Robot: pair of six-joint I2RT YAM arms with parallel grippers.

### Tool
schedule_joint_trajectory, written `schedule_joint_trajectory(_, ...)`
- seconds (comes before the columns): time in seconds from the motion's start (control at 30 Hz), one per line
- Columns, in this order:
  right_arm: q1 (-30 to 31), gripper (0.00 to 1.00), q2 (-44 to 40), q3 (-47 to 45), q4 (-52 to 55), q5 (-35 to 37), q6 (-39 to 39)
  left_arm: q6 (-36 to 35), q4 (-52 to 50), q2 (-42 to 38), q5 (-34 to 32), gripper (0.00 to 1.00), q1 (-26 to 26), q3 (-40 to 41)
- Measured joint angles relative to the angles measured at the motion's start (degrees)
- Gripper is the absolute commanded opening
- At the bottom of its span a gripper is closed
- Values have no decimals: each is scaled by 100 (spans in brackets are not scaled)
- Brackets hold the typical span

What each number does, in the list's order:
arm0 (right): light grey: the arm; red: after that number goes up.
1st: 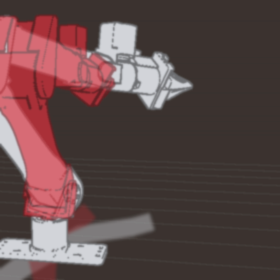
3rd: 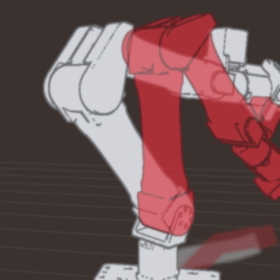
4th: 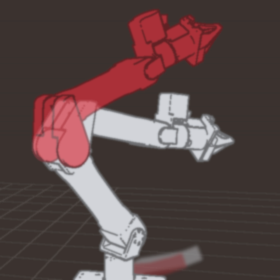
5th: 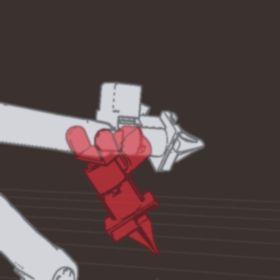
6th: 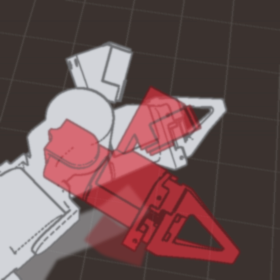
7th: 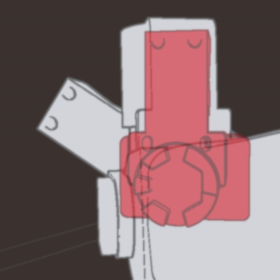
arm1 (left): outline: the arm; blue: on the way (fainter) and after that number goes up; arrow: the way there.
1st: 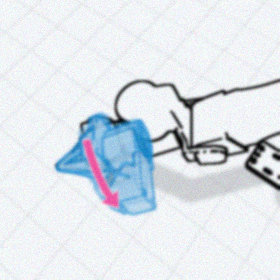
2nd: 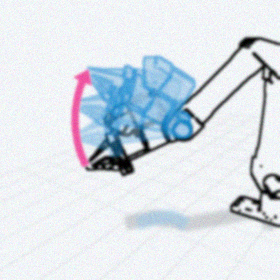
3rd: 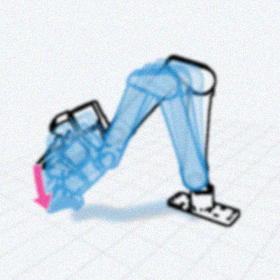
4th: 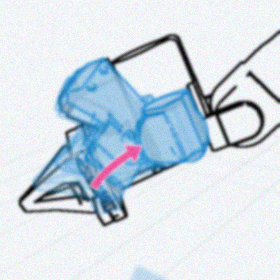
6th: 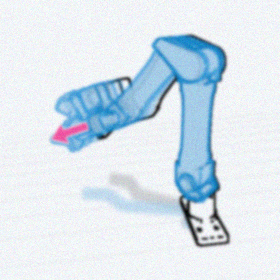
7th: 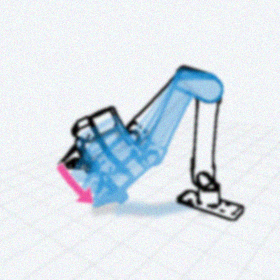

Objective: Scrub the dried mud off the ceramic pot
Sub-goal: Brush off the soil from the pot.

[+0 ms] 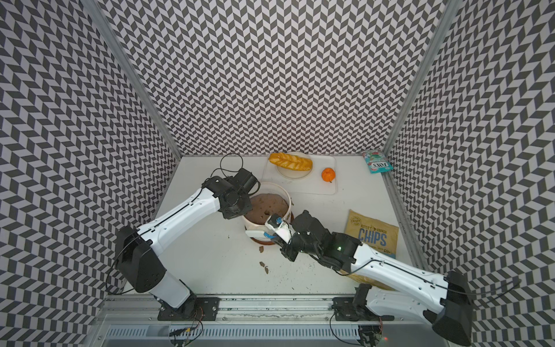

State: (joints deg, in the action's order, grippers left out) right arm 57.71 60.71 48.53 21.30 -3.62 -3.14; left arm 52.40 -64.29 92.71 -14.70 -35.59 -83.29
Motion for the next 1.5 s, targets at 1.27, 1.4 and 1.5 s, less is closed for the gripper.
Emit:
schedule_joint_trajectory(1.27, 282, 0, 339, 306, 164, 577, -26, -1338, 544, 140, -251, 0, 238, -33)
schedule_joint_trajectory(1.4, 262, 0, 341, 304, 205, 577, -7, -1425, 616, 142, -251, 0, 262, -31)
schedule_joint_trajectory(1.5, 271, 0, 393, 308, 282, 586, -9, -1499, 643, 142, -251, 0, 264, -31)
